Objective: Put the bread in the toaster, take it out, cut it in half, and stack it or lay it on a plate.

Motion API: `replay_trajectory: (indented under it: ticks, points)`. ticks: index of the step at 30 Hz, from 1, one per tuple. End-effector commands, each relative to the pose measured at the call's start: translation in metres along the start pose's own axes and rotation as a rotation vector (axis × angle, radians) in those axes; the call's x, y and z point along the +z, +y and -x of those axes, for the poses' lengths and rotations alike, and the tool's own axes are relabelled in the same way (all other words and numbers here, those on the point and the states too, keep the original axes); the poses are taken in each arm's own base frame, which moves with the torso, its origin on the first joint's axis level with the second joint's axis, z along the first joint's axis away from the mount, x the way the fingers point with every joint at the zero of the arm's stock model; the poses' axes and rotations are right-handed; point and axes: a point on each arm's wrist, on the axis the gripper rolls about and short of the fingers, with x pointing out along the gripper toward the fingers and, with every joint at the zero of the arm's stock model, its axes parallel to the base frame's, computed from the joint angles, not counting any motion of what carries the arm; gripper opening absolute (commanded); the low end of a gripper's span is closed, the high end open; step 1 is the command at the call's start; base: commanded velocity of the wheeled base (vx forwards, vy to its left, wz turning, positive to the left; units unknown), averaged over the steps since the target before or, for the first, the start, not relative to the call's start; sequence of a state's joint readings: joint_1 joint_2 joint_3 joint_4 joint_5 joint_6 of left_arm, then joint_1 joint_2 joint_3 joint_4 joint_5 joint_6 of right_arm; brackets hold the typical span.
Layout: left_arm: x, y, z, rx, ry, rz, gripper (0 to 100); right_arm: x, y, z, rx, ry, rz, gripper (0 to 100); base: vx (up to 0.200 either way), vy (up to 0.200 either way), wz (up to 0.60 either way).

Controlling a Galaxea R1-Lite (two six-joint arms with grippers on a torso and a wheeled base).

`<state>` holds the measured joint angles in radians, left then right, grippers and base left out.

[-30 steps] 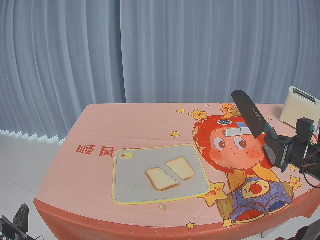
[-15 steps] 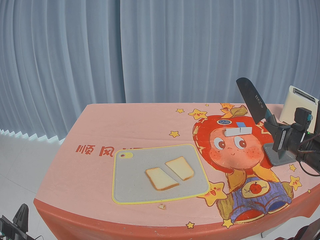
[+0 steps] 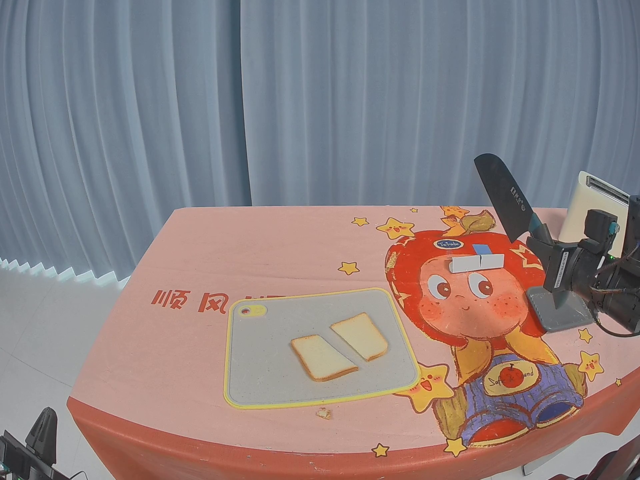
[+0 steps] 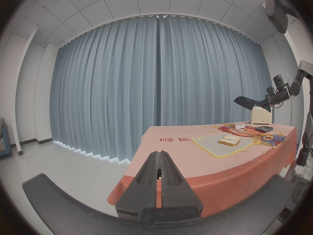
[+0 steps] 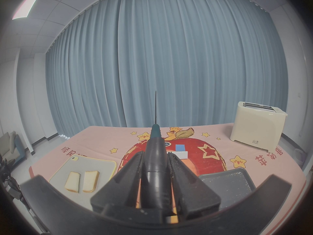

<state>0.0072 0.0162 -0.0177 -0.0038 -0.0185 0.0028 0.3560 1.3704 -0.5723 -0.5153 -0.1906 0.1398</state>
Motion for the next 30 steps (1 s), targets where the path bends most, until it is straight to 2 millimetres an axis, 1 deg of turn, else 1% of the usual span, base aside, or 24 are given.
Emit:
replay_trajectory:
  ticks: [1,6,9,12,22,24,30]
  points:
    - [-0.005,0.0,0.0,0.001,0.001,0.0,0,-0.002,-0.005,-0.006,-0.012,0.019,-0.003,0,0.0,0.0,0.0]
    - [-0.005,0.0,0.0,0.001,0.001,0.0,0,-0.002,-0.008,-0.008,0.003,0.027,0.001,0,0.0,0.0,0.0]
    - [-0.005,0.0,0.0,0.001,0.001,0.0,0,-0.006,-0.014,-0.015,-0.026,0.052,0.001,0,0.0,0.0,0.0]
    - [-0.005,0.0,0.0,0.001,0.001,0.0,0,-0.007,-0.018,-0.018,-0.044,0.061,0.023,0,0.0,0.0,0.0]
    - [-0.005,0.0,0.0,0.001,0.001,0.0,0,-0.014,-0.021,-0.023,-0.032,0.108,0.03,0,0.0,0.0,0.0]
    - [-0.005,0.0,0.0,0.002,0.001,0.0,0,-0.017,-0.026,-0.027,-0.053,0.125,0.033,0,0.0,0.0,0.0]
    - [-0.005,0.0,0.0,0.002,0.001,0.0,0,-0.021,-0.026,-0.032,-0.057,0.148,0.038,0,0.0,0.0,0.0]
